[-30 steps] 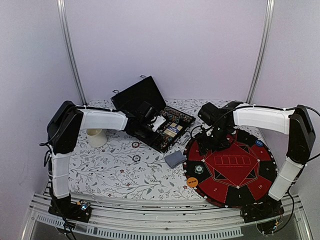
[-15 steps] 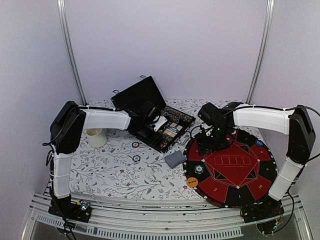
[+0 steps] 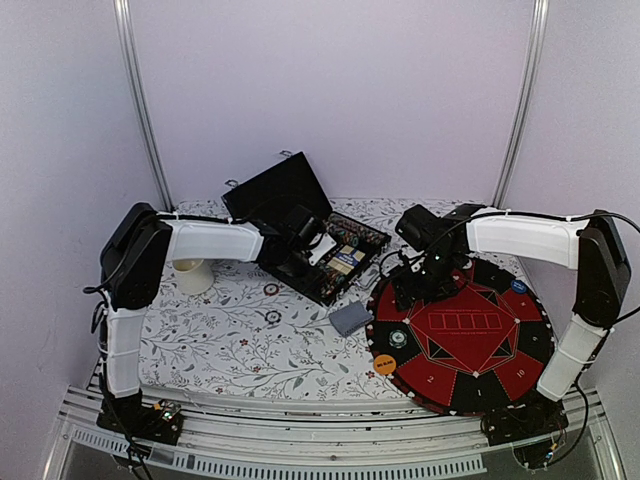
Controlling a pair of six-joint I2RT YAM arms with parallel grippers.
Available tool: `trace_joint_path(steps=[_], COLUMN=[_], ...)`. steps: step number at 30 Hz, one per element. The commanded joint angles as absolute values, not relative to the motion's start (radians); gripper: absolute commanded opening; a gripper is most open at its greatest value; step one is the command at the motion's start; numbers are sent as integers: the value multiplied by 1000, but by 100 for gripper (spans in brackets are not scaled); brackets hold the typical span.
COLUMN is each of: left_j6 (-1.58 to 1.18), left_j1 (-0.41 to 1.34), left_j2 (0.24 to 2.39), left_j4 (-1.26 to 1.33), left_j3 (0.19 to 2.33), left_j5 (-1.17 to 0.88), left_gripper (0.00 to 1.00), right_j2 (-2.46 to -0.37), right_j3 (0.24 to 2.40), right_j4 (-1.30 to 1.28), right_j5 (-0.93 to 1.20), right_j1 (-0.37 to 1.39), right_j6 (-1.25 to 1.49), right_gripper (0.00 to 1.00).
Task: Distribute texas hold em gaming equipment
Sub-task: Adjust the poker chips pile in the chip case.
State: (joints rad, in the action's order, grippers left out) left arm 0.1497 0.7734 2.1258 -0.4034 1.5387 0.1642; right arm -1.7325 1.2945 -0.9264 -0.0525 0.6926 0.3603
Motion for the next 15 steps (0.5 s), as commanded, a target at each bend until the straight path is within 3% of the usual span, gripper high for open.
trace_joint_path(steps=[1, 15], left_j6=[183, 181], left_j1=[795, 794], left_j2=[2099, 2199], left_j4=[-458, -570], left_j3=[1495, 1577], left_j5=[86, 312], left_gripper=[65, 62], right_j2=[-1733, -1724], right_j3=[1292, 1298], right_j4=[-914, -916], right_j5=[-42, -22], right_j1=[687, 688], right_j6=[353, 342], right_gripper=[89, 88])
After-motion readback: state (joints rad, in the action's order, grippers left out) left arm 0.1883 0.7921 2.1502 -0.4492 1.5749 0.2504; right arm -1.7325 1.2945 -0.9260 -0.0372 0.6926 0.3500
